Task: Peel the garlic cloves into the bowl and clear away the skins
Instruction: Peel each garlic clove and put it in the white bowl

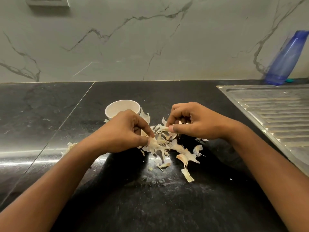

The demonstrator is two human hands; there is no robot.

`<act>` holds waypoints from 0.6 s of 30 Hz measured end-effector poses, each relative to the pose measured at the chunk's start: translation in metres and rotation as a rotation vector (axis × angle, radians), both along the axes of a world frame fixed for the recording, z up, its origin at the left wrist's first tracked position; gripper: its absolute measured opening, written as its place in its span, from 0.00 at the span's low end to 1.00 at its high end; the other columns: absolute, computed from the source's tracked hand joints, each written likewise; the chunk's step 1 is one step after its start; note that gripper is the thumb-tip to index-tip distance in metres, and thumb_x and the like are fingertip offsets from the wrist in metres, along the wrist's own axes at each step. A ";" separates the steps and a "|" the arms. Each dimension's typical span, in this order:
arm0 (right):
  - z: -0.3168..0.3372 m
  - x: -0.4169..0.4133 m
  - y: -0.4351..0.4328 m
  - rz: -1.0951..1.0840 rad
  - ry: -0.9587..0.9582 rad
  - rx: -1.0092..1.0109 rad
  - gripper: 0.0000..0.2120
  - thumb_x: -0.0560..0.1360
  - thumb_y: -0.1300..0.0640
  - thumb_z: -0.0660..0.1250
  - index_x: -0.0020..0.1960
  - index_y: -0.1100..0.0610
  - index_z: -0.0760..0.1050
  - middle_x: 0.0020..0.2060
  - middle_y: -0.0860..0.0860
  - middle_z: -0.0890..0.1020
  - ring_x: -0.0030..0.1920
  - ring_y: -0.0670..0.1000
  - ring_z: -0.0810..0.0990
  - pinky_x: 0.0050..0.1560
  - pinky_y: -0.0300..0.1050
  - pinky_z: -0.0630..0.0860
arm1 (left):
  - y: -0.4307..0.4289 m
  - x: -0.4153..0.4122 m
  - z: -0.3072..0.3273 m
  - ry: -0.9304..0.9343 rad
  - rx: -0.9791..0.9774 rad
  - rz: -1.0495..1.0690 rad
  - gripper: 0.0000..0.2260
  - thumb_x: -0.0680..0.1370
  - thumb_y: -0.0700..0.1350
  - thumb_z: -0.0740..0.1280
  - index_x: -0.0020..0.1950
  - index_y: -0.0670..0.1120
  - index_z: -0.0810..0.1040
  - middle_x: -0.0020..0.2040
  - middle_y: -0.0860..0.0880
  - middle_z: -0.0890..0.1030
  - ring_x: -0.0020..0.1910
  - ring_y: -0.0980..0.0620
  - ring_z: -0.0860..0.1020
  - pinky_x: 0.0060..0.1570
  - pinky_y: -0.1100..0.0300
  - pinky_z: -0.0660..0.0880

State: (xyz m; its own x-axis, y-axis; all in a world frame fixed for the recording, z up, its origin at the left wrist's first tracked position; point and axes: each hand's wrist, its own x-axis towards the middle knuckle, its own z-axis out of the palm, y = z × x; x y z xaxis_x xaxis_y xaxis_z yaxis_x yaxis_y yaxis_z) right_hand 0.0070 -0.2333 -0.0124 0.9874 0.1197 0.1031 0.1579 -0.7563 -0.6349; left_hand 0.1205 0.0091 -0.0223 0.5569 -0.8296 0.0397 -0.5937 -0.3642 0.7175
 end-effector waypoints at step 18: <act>0.000 0.003 0.011 0.055 -0.069 0.196 0.14 0.83 0.44 0.67 0.54 0.51 0.85 0.44 0.53 0.83 0.45 0.60 0.81 0.44 0.55 0.78 | -0.002 -0.007 -0.001 0.083 -0.377 0.007 0.07 0.76 0.49 0.78 0.49 0.47 0.89 0.27 0.49 0.78 0.27 0.53 0.73 0.31 0.60 0.70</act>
State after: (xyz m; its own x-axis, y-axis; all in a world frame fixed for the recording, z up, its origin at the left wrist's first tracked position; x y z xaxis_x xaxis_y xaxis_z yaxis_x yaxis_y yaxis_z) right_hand 0.0103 -0.2221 -0.0122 0.9698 0.1446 0.1964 0.2437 -0.6081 -0.7555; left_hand 0.1139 0.0069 -0.0234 0.5767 -0.7616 0.2955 -0.5265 -0.0699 0.8473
